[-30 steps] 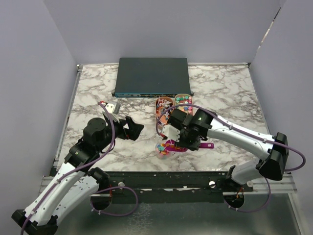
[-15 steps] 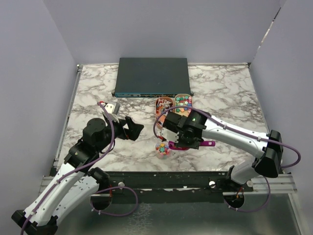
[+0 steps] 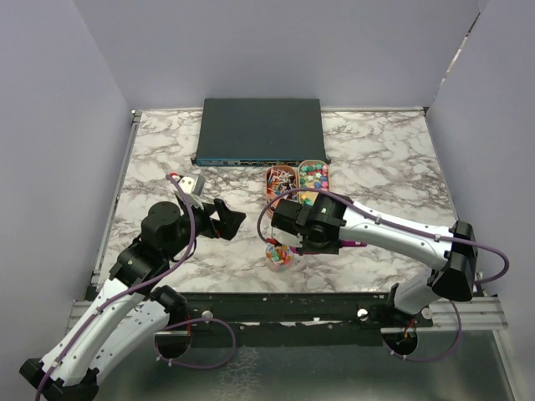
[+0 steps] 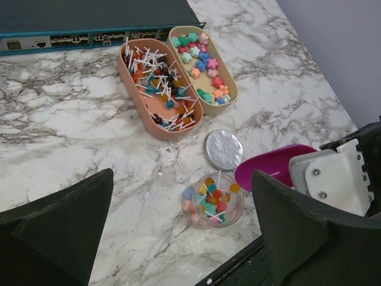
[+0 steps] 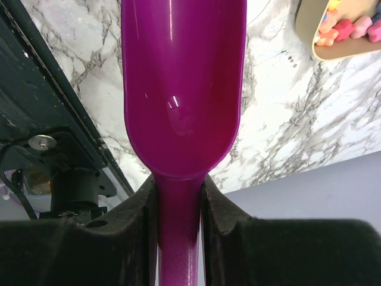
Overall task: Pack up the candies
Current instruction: Place the fake candies in the packing bottle, then adjust the spatula.
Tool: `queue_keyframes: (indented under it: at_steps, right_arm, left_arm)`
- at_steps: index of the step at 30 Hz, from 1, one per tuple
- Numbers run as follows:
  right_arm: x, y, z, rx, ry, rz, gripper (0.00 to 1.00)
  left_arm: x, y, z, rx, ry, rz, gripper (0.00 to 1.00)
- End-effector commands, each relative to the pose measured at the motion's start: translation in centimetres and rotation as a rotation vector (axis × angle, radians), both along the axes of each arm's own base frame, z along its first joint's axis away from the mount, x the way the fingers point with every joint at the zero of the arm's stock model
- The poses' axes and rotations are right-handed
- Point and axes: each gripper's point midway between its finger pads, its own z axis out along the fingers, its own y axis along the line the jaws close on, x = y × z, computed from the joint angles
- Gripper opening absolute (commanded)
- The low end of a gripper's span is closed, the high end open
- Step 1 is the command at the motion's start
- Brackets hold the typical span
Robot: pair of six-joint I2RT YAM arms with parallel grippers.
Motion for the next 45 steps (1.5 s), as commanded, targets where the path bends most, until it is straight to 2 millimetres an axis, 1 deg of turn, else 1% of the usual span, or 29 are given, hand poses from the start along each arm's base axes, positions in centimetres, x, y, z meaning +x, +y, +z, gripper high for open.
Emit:
queue_keyframes:
  at_steps: [1, 5, 10, 13, 18, 26, 32, 37, 45]
  right_arm:
    - [0.2, -0.3, 0.9, -0.05, -0.046, 0.03, 0.01]
    - [0.1, -0.2, 0.9, -0.063, -0.058, 0.043, 0.01]
    - [0.4, 0.1, 1.5, -0.051, -0.096, 0.042, 0.01]
    - [0.7, 1.2, 2.2, 0.031, -0.125, 0.044, 0.01]
    - [0.7, 3.7, 3.1, 0.233, -0.144, 0.054, 0.0]
    - [0.3, 7.0, 3.0, 0.481, -0.15, 0.084, 0.01]
    - [0.0, 9.1, 4.0, 0.645, -0.159, 0.11, 0.01]
    - [-0.1, 9.9, 4.9, 0.754, -0.179, 0.117, 0.01]
    - [-0.3, 10.1, 5.9, 0.86, -0.205, 0.105, 0.01]
  left_arm:
    - [0.0, 0.1, 0.6, -0.005, -0.019, -0.003, 0.99]
    - [0.0, 0.0, 0.5, -0.005, -0.017, -0.004, 0.99]
    - [0.0, -0.1, 0.4, -0.003, -0.013, -0.008, 0.99]
    - [0.0, -0.2, 0.3, -0.002, -0.008, -0.013, 0.99]
    - [-0.1, -0.4, 0.3, -0.004, -0.007, -0.025, 0.99]
    - [-0.6, -1.5, 0.3, -0.021, -0.004, -0.094, 0.99]
    - [-1.0, -2.2, 0.4, -0.035, -0.006, -0.14, 0.99]
    - [-1.2, -2.5, 0.2, -0.037, 0.002, -0.163, 0.99]
    - [-1.3, -3.0, 0.1, -0.042, 0.011, -0.189, 0.99]
